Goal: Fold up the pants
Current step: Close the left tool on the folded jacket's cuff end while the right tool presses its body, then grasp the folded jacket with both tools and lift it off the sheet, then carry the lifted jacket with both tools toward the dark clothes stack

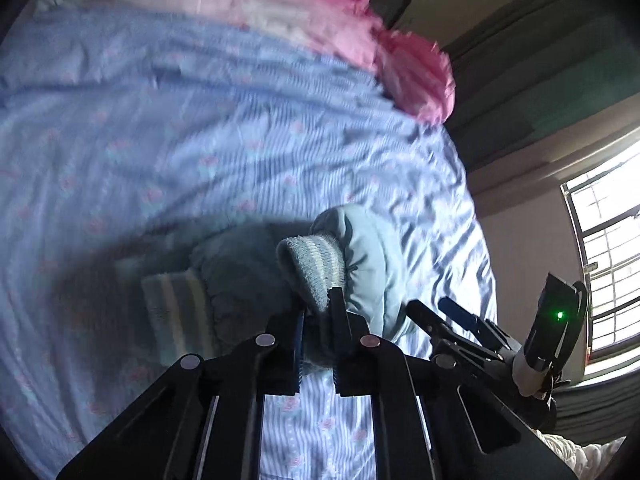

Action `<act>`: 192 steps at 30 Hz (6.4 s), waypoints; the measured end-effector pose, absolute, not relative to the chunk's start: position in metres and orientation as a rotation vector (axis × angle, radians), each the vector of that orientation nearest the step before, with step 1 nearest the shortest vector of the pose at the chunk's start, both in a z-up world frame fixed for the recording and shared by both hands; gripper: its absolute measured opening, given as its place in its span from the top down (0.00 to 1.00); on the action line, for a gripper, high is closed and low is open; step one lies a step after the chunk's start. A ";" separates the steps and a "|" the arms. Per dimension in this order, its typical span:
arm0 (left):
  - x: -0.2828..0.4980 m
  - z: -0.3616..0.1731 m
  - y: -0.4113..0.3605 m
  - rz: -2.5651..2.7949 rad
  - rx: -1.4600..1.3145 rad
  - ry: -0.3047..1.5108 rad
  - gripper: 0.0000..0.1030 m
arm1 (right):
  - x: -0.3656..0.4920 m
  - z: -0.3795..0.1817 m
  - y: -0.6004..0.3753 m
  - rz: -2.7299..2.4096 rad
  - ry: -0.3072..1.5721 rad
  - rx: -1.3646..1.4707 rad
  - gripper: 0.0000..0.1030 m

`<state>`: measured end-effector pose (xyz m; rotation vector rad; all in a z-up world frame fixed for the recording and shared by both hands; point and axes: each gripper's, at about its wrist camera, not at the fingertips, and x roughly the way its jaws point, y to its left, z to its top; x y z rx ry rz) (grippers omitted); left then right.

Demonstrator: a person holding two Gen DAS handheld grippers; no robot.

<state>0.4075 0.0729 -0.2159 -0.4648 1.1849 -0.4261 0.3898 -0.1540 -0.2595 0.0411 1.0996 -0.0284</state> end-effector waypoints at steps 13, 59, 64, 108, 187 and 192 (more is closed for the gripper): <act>0.387 -0.243 0.152 -0.231 -0.469 1.224 0.88 | 0.387 -0.238 -0.120 0.070 1.058 0.051 0.35; 0.353 -0.345 0.178 -0.088 -1.115 1.307 0.35 | 0.424 -0.352 -0.108 0.111 1.333 0.269 0.29; 0.362 -0.361 0.171 -0.118 -1.149 1.279 0.32 | 0.422 -0.354 -0.118 0.136 1.323 0.307 0.29; 0.320 -0.153 0.128 -0.312 -1.055 0.898 0.48 | 0.337 -0.134 -0.146 0.374 0.963 0.381 0.50; 0.384 -0.150 0.703 -0.012 -0.725 1.077 0.37 | 0.443 -0.182 0.415 0.535 1.095 0.407 0.46; 0.374 -0.145 0.706 0.023 -0.670 1.099 0.31 | 0.444 -0.185 0.424 0.515 1.125 0.347 0.36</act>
